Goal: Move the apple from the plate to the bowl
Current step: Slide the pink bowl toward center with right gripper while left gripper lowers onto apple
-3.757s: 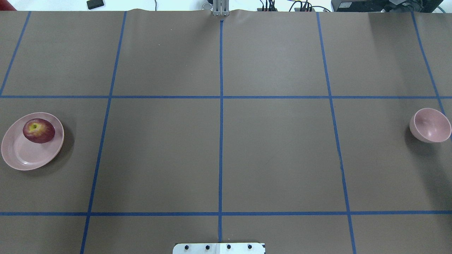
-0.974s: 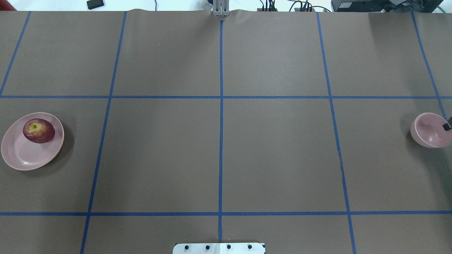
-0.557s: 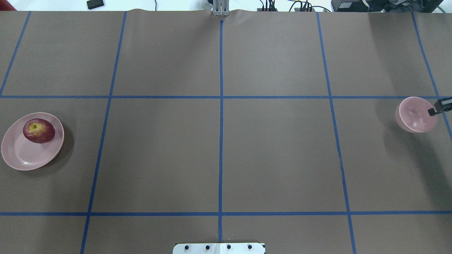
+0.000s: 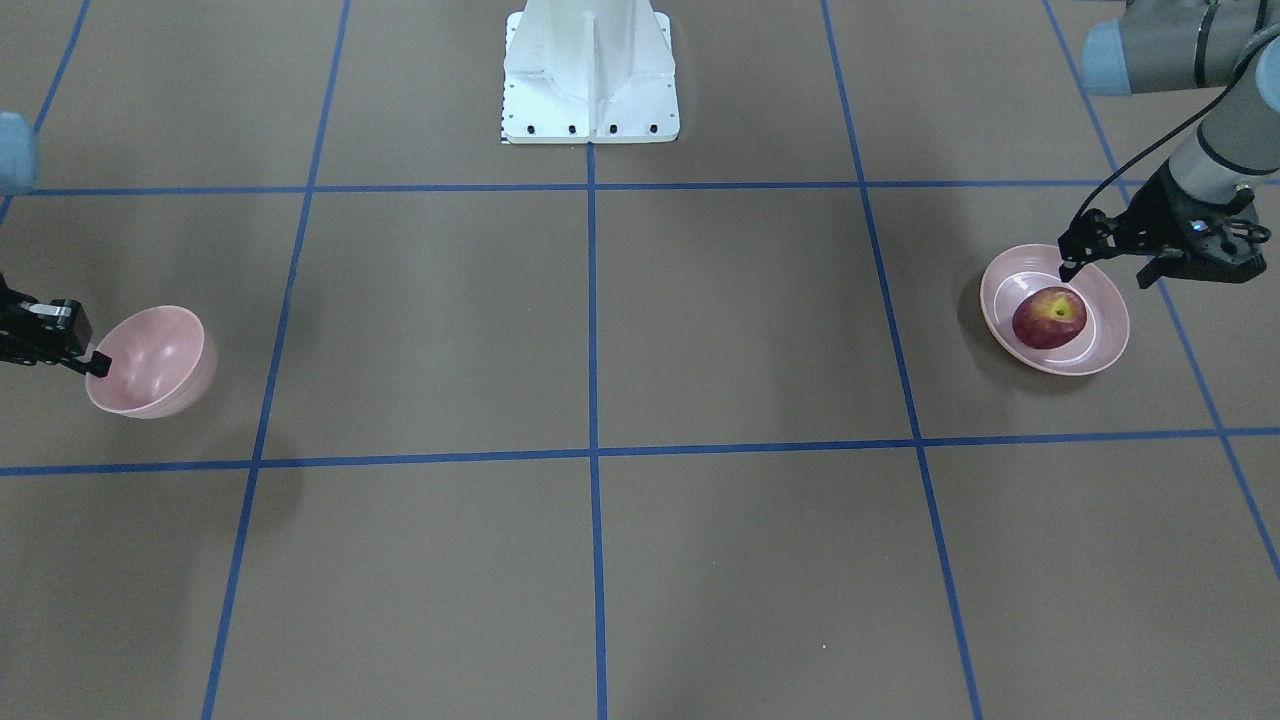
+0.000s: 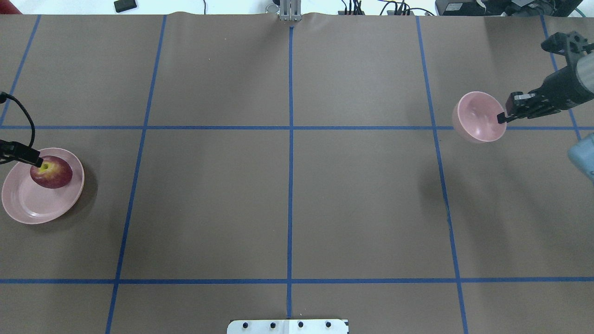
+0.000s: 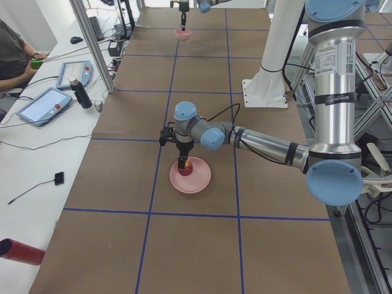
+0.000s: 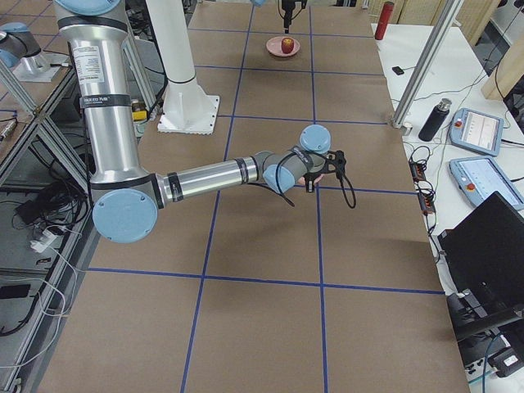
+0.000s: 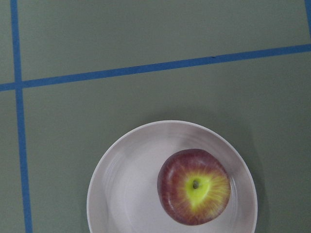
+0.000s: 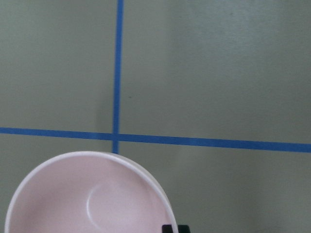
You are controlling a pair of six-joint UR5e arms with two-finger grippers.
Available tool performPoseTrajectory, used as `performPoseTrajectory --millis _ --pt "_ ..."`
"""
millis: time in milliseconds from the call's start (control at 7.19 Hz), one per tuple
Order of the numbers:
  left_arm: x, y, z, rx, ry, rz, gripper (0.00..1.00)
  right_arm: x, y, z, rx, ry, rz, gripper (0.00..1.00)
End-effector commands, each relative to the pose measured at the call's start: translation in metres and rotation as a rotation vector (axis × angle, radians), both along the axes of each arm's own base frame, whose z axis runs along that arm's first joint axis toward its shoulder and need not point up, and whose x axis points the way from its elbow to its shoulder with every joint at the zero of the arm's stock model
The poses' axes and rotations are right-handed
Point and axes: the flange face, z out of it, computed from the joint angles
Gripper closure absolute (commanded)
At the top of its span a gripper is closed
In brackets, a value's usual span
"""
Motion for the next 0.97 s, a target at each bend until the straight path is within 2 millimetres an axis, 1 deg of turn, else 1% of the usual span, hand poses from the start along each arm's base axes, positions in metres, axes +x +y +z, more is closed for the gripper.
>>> performPoseTrajectory --millis 0,139,278,417,557,696,835 --pt "0.023 -0.008 0.021 0.012 0.007 0.031 0.02 -0.077 0.015 -0.105 -0.075 -0.033 0.010 1.00" --pt "0.029 -0.010 0.020 0.010 0.008 0.036 0.02 -0.107 0.018 -0.144 -0.067 0.002 0.011 1.00" --pt "0.049 -0.011 0.014 -0.019 0.017 0.027 0.02 -0.134 0.023 -0.178 -0.067 0.031 -0.004 1.00" --pt "0.057 -0.011 0.016 -0.019 0.009 0.034 0.02 -0.144 0.027 -0.189 -0.060 0.035 -0.013 1.00" --pt "0.056 -0.012 0.023 -0.011 -0.019 0.022 0.02 -0.154 0.031 -0.190 -0.050 0.044 -0.017 1.00" --pt "0.054 -0.013 0.028 -0.001 -0.039 0.017 0.02 -0.159 0.033 -0.189 -0.046 0.050 -0.018 1.00" --pt "0.052 -0.011 0.030 0.026 -0.045 0.052 0.02 -0.163 0.036 -0.191 -0.066 0.052 -0.001 1.00"
